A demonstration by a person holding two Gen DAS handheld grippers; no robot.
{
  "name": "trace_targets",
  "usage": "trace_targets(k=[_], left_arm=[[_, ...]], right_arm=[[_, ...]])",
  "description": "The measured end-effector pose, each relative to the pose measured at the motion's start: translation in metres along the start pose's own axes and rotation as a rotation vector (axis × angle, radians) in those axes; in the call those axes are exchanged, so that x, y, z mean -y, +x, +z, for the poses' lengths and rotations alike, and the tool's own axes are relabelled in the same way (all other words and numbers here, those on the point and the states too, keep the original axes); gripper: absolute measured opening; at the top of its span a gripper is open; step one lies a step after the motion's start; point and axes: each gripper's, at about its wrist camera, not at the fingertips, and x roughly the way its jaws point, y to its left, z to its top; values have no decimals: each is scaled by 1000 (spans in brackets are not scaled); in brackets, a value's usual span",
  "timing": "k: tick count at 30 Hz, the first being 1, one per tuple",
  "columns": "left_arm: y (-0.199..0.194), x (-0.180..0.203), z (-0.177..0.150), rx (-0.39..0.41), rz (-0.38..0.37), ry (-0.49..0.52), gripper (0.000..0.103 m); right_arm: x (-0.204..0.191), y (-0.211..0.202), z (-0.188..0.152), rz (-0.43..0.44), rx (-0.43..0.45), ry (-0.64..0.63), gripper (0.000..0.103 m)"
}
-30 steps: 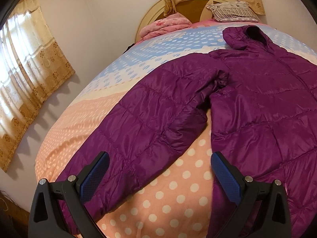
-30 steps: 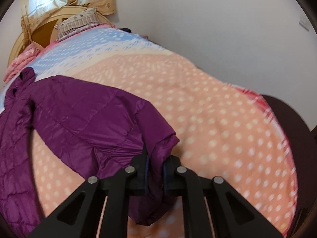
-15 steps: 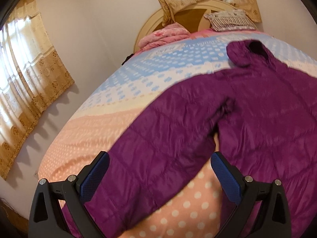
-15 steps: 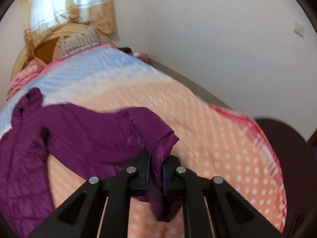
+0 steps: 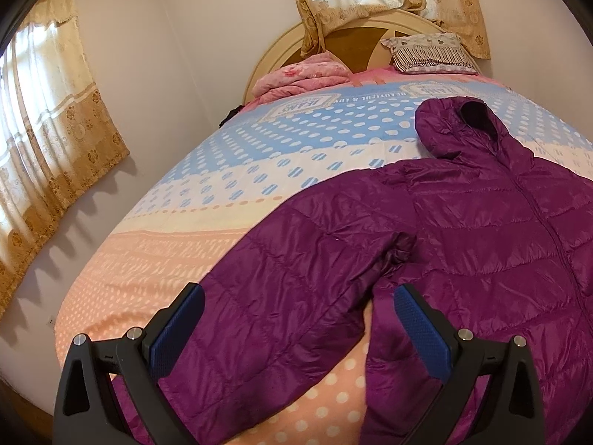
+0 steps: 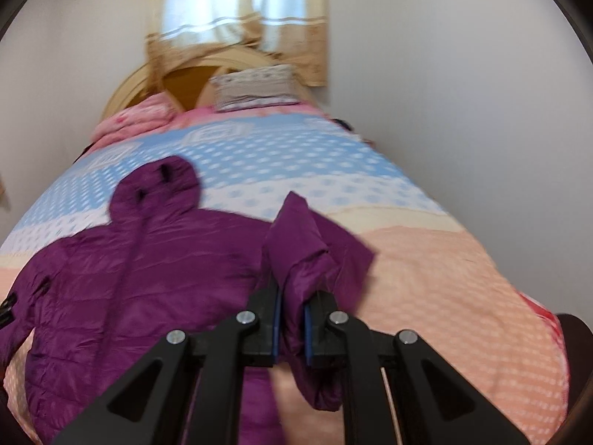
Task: Fold large clothes
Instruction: 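Open the right gripper to release the folded sleeve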
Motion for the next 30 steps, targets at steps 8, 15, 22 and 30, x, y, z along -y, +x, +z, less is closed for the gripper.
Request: trace_targets(k=[8,15,22,30], left_arm=[[19,5,-7,-30,11,5,102],[23,8,-2,-42,21,9,102],[1,28,16,-10,-11,-18,102],[-48,127,35,31,-231,58,102]], right_arm=[[-86,47,-32,86,-48,-129,11],[-116,66,-52,168,-89,-151,58],[-87,16,-56,278,-56,-171,79],[38,1,-63,71,-56,27,80]])
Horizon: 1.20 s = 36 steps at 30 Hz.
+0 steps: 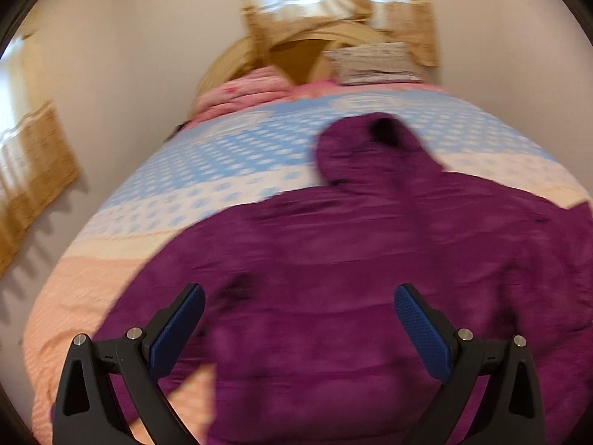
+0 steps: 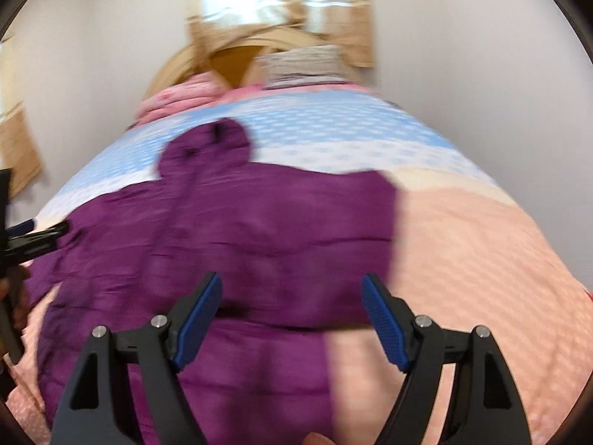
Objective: Fold large clothes
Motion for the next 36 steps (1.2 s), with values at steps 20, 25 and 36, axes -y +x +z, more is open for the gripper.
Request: trace_targets(k=[20,25,36], left_arm=[[-22,112,17,45,-261,149,3],[-35,38,28,114,-149,112,3],[11,-20,-11,48,-39,83,3]], right_arm=[[113,16,-53,-253,-52,129,86],[112,13,-59,-224,-41,125,86],[107,25,-65,-253,-54,121,101]])
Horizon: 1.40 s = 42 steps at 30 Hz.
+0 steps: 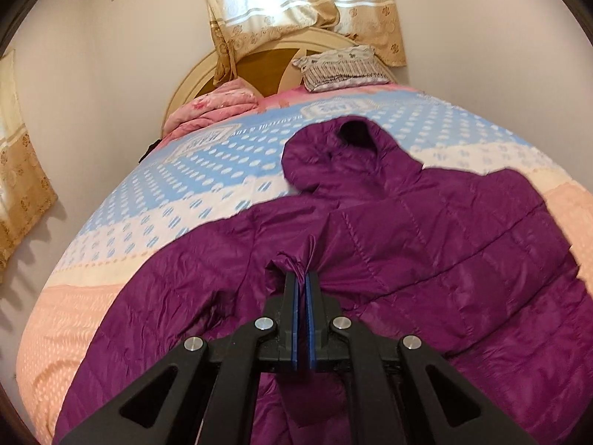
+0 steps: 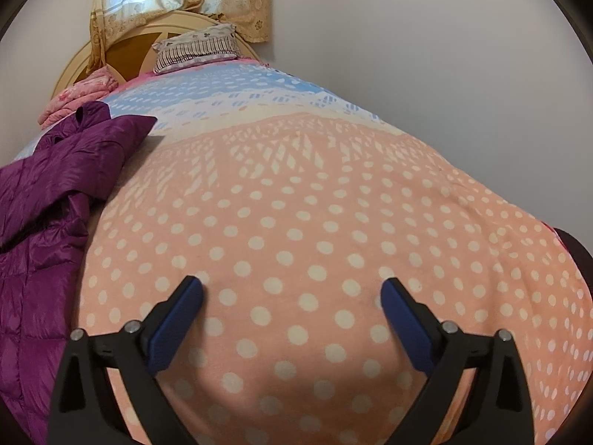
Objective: Fold large clothes
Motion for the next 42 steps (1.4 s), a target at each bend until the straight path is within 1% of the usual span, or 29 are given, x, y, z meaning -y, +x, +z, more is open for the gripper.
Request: trace_targets(k=[3,4,5,6,7,8,9,10,11,13,14,15,16,18,19,21,23,24,26,27,30,32,34,39,42], left_arm=[[14,3,-11,-8,31,19,3],[22,3,-16,-27,34,17,6],[31,3,-21,-51,47,17,7],[36,5,-24,-66,57,21,8],[44,5,-29,-101,73,26,10],[46,5,-30,-114,86,22,18],[46,2,-32,-114,99,6,24],[43,-4,-30,-101,114,-22,44],[39,-8,-28,-81,140,-44,68],[28,-16,-19,-9,222,-89,91],[23,-19,-14,22,242,-106,91],[22,-20,-10,34,248,-116,91],[25,-18,-4,29,258,-122,91],[36,-13,7,-15,302,-127,91],[44,-9,12,-36,307,-124,91],[58,1,13,-53,341,-93,91],[74,10,8,-63,388,-33,91],[84,14,3,-80,404,-8,91],[95,17,-6,-117,399,13,92],[100,17,-9,-136,396,18,92],[102,18,-12,-139,392,26,92],[106,23,-14,-143,392,60,92],[110,24,-15,-144,390,67,92],[108,19,-19,-142,374,62,93],[111,15,-19,-149,363,47,95]], right_arm=[[-1,1,0,-6,-5,-9,101],[-1,2,0,-6,-6,-10,101],[-1,2,1,-6,-7,-11,101],[0,0,2,4,-8,-9,96],[-1,-2,3,16,-14,-3,91],[-4,-6,8,27,-29,-6,76],[-8,-9,12,42,-39,-14,69],[-14,-14,20,72,-40,-18,64],[-21,-20,29,102,-26,-21,64],[-40,-27,51,140,9,-44,64],[-49,-27,62,158,21,-52,64],[-61,-25,74,183,33,-56,64],[-75,-19,88,214,47,-63,65],[-100,-5,108,251,60,-78,64],[-118,7,120,262,65,-84,64],[-143,25,131,252,74,-102,64],[-169,47,135,273,48,-118,64],[-179,52,131,280,42,-136,63],[-200,66,120,271,16,-186,63],[-205,72,112,266,1,-196,63],[-201,86,95,274,-44,-184,64],[-195,93,94,291,-71,-152,64],[-191,95,92,298,-87,-132,64],[-196,89,82,259,-83,-156,64],[-199,87,79,239,-80,-165,64]])
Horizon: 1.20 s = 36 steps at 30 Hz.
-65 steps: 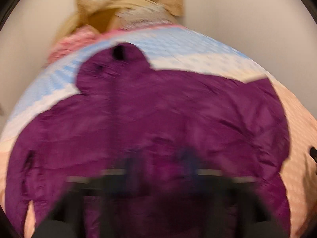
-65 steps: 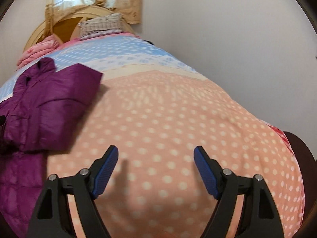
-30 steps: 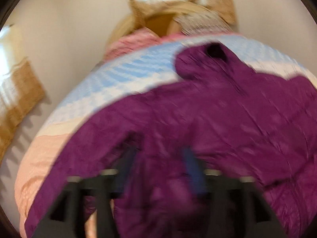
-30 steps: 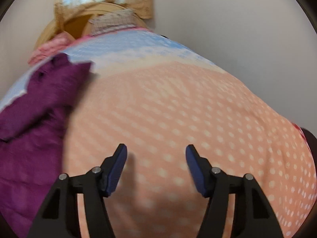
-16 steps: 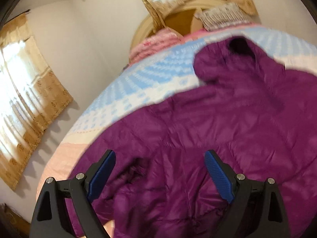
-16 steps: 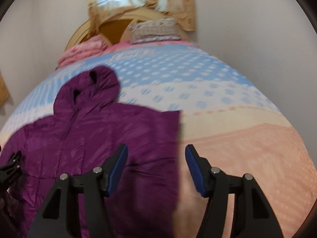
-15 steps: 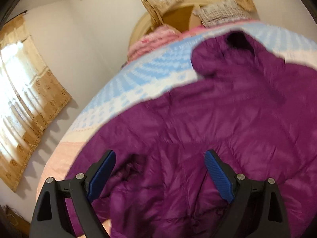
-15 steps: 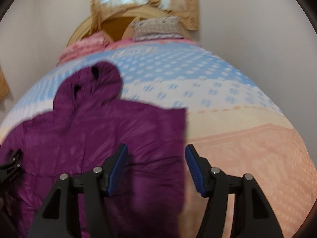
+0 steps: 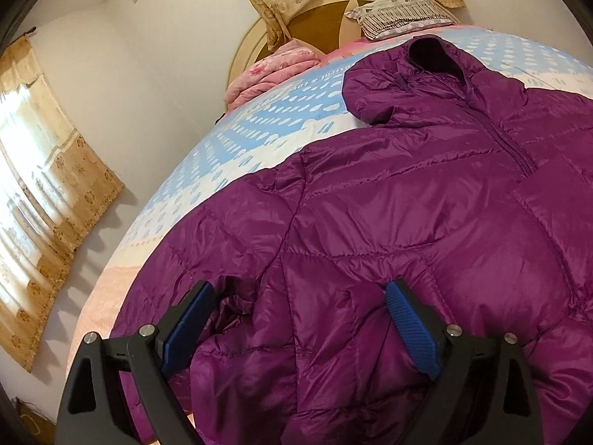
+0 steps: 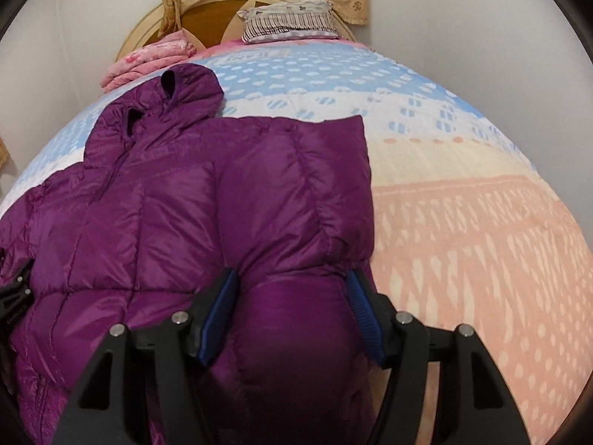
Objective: Fold large clothes
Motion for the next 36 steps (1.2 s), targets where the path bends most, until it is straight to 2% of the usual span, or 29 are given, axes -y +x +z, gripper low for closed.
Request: trace_targets(k=[4,7,9,12,15,19,26,36], left_arm=[[1,2,1,-2,8,8,97],[-11,-17,4,-2,-33,-39,97],[-30,-36,2,40,-46,-98,97],[-47,-42,-2,80,-79,-126,97],[-44,-21,-11,68,-72,-56,97],[-29,-3,-18,15,-66,10,97],[-24,4,-19,4,-61,30,97],[-23,4,-19,1,-63,30,98]], right_arm=[[-4,3,1,-21,-12,-25,66],[-3,-4,7,-21,-37,-30,67],[-4,-24,9,3,-6,-14,69],[-24,-49,6,60,46,-66,76],[-50,-47,-2,115,23,-122,76],[-67,-23,-21,89,-20,-174,76],[-74,-14,-24,36,-43,-210,79],[-76,-12,-24,17,-39,-226,79]])
